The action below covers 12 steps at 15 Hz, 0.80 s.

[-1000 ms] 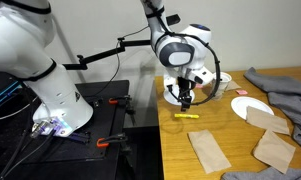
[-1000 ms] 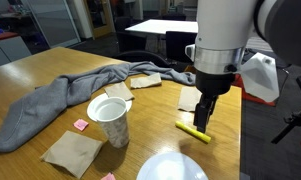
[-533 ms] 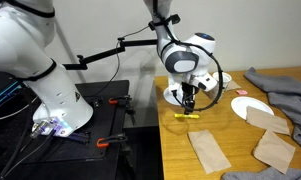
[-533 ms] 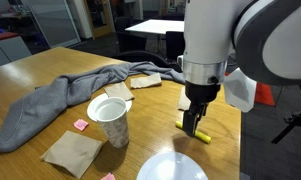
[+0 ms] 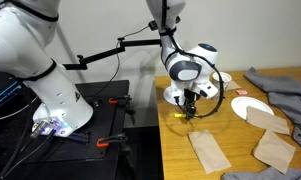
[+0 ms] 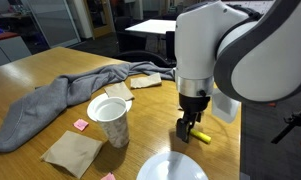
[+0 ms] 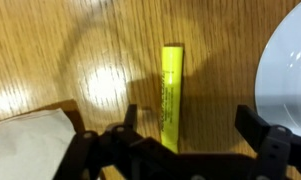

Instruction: Put the yellow marker inside the white cup

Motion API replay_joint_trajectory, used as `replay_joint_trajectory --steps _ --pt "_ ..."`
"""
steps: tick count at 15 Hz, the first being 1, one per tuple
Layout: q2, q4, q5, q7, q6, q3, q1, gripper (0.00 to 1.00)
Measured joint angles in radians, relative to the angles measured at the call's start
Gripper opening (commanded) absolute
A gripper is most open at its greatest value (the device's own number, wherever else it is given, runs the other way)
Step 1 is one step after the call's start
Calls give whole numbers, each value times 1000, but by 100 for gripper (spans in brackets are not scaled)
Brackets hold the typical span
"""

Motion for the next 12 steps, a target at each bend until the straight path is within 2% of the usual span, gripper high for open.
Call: replay_joint_trajectory --steps 2,5,11,12 --pt "23 20 7 1 0 -5 1 68" --pt "47 42 16 1 0 -13 1 43" --pt "52 62 28 3 0 -19 13 0" --pt "51 63 28 4 0 -22 15 3"
